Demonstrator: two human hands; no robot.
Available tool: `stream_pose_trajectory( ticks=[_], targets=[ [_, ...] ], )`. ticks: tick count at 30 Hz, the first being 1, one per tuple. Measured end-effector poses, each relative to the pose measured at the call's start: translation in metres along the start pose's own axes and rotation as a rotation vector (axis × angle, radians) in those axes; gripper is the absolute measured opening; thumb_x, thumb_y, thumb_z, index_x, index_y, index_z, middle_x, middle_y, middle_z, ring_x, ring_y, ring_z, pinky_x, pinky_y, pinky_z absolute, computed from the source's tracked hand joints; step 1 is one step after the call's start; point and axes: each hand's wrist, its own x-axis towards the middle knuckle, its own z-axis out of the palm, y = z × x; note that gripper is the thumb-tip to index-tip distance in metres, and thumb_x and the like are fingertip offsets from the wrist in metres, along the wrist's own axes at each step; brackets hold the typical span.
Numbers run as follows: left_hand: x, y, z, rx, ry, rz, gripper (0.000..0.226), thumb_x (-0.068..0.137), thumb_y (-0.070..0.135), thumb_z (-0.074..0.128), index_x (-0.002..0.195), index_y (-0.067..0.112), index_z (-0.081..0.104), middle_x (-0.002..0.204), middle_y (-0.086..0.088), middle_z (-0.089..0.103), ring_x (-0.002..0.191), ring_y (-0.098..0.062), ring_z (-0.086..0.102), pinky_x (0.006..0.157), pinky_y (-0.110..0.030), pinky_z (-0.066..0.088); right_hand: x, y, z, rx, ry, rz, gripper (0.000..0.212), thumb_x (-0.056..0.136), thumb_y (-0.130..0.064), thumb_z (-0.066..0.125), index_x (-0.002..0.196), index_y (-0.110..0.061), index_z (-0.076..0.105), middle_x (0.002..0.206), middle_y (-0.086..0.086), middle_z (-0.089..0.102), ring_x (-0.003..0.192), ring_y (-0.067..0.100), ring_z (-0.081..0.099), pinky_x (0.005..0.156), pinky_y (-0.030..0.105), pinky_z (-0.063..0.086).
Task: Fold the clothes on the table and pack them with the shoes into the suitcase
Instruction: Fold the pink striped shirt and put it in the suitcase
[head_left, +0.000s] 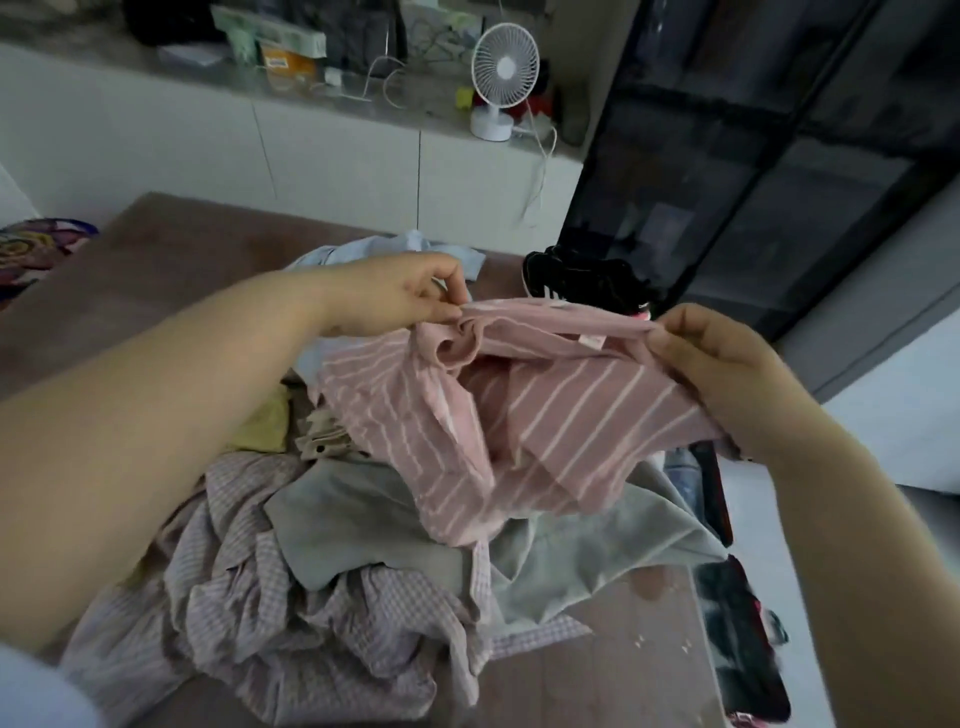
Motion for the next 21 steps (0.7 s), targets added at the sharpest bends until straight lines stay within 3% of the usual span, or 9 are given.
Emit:
stream_pose_trajectory(
  ticks=[2, 5, 8, 10, 13, 15, 17, 19, 21],
  targets=[
    [0.0, 0.017, -0.002, -0.16, -0.165, -0.03, 0.005, 0.088, 0.018, 0.061, 0.087, 0.017, 0.056, 0.08, -0.007, 0.062, 0.072, -0.019, 0.052, 0.068, -0.032, 0.04, -0.024, -0.006, -0.025, 0.026, -0.119, -0.003, 0.021, 0.093, -0.013, 0.049, 0.073, -0.016, 0.054, 0.049, -0.008, 0.052, 0.039, 0.0, 0.04, 0.036, 0.009, 0.031],
    [0.005, 0.028, 0.002, -0.401, -0.298, -0.027, 0.028, 0.07, 0.028, 0.073, 0.088, 0.014, 0.056, 0.071, -0.001, 0.066, 0.062, -0.012, 0.061, 0.057, -0.023, 0.049, -0.042, -0.002, -0.049, 0.035, -0.107, -0.032, 0.024, 0.092, -0.015, 0.05, 0.069, -0.016, 0.056, 0.05, -0.01, 0.052, 0.041, 0.0, 0.044, 0.038, 0.008, 0.033],
    [0.014, 0.027, 0.017, -0.332, -0.293, -0.078, 0.038, 0.066, 0.029, 0.078, 0.091, 0.013, 0.055, 0.069, 0.001, 0.067, 0.06, -0.009, 0.063, 0.054, -0.02, 0.049, -0.038, 0.012, -0.057, -0.059, -0.171, 0.005, 0.011, 0.085, -0.026, 0.064, 0.078, -0.018, 0.062, 0.058, -0.008, 0.057, 0.049, 0.003, 0.049, 0.045, 0.011, 0.039],
    [0.016, 0.02, 0.025, -0.244, -0.288, -0.135, 0.049, 0.06, 0.042, 0.081, 0.093, 0.016, 0.057, 0.071, 0.003, 0.068, 0.061, -0.006, 0.06, 0.053, -0.018, 0.045, -0.032, 0.022, -0.059, -0.221, -0.36, 0.064, 0.022, 0.071, -0.027, 0.08, 0.088, -0.025, 0.065, 0.068, -0.011, 0.067, 0.06, 0.002, 0.059, 0.055, 0.011, 0.045],
    [0.015, 0.012, 0.032, -0.058, -0.226, -0.203, 0.025, 0.076, 0.023, 0.074, 0.093, 0.018, 0.056, 0.068, 0.006, 0.066, 0.053, -0.003, 0.051, 0.049, -0.013, 0.038, -0.016, 0.04, -0.055, -0.555, -0.512, 0.129, 0.019, 0.075, -0.013, 0.075, 0.09, -0.024, 0.068, 0.066, -0.015, 0.068, 0.056, -0.003, 0.056, 0.052, 0.01, 0.042],
    [0.022, 0.004, 0.036, 0.138, -0.067, -0.198, 0.022, 0.079, 0.014, 0.072, 0.091, 0.021, 0.054, 0.072, 0.005, 0.066, 0.059, -0.008, 0.052, 0.053, -0.019, 0.038, 0.005, 0.056, -0.051, -0.724, -0.422, 0.131, 0.01, 0.077, -0.012, 0.068, 0.086, -0.008, 0.068, 0.066, -0.002, 0.067, 0.057, 0.005, 0.052, 0.056, 0.02, 0.04],
    [0.033, -0.009, 0.041, 0.272, 0.222, -0.184, 0.02, 0.083, 0.009, 0.065, 0.096, 0.018, 0.053, 0.081, -0.002, 0.067, 0.074, -0.02, 0.058, 0.063, -0.027, 0.04, 0.034, 0.073, -0.043, -0.716, -0.17, 0.08, 0.008, 0.075, -0.009, 0.063, 0.078, -0.003, 0.067, 0.069, 0.007, 0.062, 0.066, 0.015, 0.05, 0.063, 0.026, 0.038],
    [0.042, -0.02, 0.046, 0.242, 0.56, -0.21, 0.023, 0.087, 0.006, 0.051, 0.109, 0.012, 0.051, 0.094, -0.012, 0.067, 0.087, -0.027, 0.061, 0.073, -0.033, 0.044, 0.056, 0.082, -0.03, -0.576, 0.182, 0.037, 0.018, 0.079, -0.011, 0.061, 0.095, -0.009, 0.069, 0.087, 0.005, 0.062, 0.08, 0.021, 0.056, 0.07, 0.027, 0.04],
    [0.042, -0.025, 0.051, 0.139, 0.694, -0.244, 0.029, 0.09, 0.014, 0.051, 0.118, 0.011, 0.046, 0.105, -0.014, 0.063, 0.095, -0.029, 0.06, 0.079, -0.036, 0.044, 0.07, 0.092, -0.018, -0.451, 0.295, 0.038, 0.045, 0.079, -0.028, 0.065, 0.121, -0.014, 0.058, 0.115, 0.009, 0.058, 0.103, 0.026, 0.056, 0.086, 0.033, 0.045]
  ],
)
